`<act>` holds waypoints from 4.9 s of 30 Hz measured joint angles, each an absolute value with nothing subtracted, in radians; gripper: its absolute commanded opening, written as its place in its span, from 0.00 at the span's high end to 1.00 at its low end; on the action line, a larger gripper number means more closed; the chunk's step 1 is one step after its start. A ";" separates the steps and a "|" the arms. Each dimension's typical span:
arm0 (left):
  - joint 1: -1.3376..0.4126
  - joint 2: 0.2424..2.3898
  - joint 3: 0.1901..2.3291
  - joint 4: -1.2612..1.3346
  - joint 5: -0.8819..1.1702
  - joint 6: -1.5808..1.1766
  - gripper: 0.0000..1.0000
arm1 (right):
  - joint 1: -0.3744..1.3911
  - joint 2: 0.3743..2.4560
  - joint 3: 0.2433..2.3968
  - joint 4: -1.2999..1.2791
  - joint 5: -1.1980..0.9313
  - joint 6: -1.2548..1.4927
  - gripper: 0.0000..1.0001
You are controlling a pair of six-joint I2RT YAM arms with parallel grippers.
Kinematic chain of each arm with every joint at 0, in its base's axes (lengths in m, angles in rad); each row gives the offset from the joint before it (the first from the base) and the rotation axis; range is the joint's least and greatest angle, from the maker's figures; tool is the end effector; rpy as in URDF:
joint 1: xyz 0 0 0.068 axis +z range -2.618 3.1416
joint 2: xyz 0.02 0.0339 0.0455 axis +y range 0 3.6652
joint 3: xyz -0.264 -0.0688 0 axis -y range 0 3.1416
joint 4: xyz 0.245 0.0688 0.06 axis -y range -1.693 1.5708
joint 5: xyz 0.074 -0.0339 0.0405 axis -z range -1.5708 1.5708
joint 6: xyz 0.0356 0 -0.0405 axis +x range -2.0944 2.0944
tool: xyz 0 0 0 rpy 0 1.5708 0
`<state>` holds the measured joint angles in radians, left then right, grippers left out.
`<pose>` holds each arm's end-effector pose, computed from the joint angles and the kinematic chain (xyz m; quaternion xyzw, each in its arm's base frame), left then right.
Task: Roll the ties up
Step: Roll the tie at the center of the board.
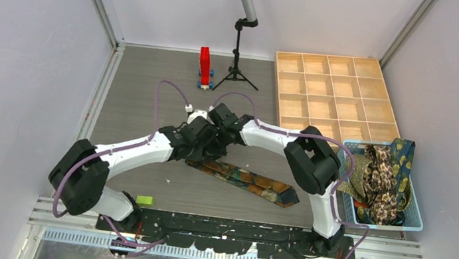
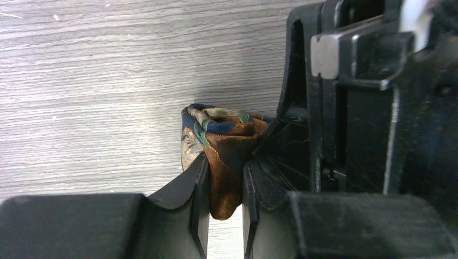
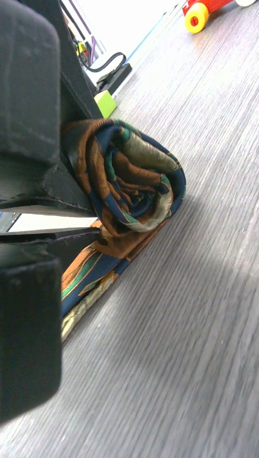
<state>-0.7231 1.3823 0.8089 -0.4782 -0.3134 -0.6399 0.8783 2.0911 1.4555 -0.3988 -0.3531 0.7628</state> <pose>0.2040 -0.1654 0.1967 -0.0003 0.9555 -0.0426 0.2919 0.2708 0.3457 0.1531 -0.1013 0.9450 0.3063 0.0540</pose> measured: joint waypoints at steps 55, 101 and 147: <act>-0.888 1.374 0.903 -0.528 -0.265 -0.533 0.39 | 0.745 1.749 1.289 -0.518 -0.254 0.715 0.79; -0.586 0.990 0.710 -0.560 -0.087 -0.489 0.26 | 0.889 1.858 1.320 -0.534 -0.191 0.732 0.82; -0.576 1.460 0.662 -0.080 0.327 -0.496 0.72 | 0.860 1.826 1.147 -0.490 -0.150 0.709 0.84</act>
